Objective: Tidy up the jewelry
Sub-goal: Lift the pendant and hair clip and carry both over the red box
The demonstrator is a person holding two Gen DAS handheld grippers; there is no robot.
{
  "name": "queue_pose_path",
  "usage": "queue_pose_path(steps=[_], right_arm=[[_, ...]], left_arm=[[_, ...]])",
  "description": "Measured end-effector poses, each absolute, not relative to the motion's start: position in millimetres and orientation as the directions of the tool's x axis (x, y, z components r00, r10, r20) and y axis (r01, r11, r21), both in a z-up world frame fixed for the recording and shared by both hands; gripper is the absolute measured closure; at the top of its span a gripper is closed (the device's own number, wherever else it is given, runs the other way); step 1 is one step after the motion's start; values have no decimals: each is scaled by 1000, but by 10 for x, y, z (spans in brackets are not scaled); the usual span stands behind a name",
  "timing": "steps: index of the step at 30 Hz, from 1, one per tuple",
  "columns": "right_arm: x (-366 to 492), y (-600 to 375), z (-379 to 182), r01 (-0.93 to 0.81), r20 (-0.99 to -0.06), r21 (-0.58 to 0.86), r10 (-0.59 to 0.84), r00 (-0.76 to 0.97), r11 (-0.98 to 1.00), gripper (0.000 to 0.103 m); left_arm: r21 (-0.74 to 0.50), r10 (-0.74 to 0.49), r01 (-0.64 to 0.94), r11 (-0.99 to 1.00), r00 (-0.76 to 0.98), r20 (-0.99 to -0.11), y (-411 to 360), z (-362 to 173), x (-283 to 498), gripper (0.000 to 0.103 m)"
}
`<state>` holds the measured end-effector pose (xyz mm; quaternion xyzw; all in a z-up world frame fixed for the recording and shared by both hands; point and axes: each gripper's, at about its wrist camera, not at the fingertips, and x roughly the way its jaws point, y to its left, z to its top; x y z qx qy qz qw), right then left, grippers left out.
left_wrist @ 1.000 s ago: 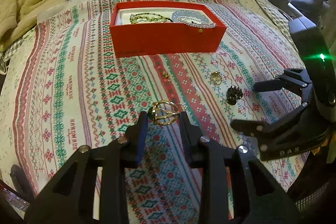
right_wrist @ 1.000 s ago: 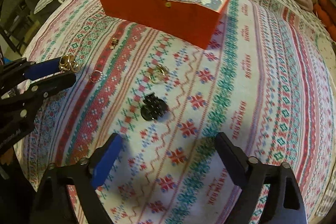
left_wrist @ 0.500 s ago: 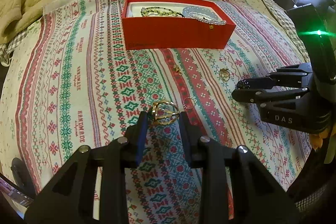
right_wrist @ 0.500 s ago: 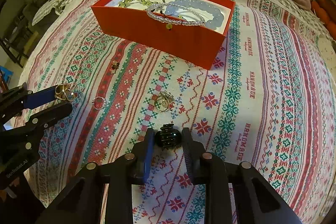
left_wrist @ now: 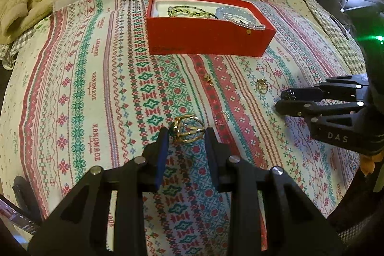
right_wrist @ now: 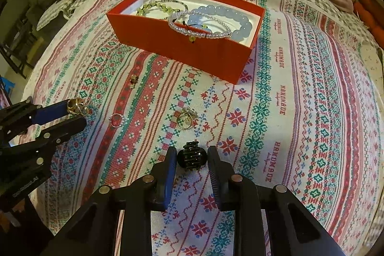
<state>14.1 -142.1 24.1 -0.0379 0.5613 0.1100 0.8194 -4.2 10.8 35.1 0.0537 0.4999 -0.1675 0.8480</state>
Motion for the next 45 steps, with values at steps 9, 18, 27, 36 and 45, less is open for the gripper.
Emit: queue_pose_path(steps=[9,18,27,36,45], right_arm=[[100,-1478,368,-225,-919,77,156,361,971,76],[111,-1452,583,-222,-902,100,182,392,970,76],[204,-1458,816,-204,-878,128,207,432,970,76],[386,-1563,1028,-156,-851,190,242,466,969,76],[699,-1737,1042,-100,-839,249,266,475,963,76]], left_arm=[[-90,-228,312,946,440,-869,141,413,15,71],[-99,-225,288,953,448,-865,153,549,97,71],[-116,-232,264,958,466,-854,159,749,213,71],[-122,-244,260,958,515,-822,155,983,407,71],[-152,-264,242,958,544,-797,85,953,745,71]])
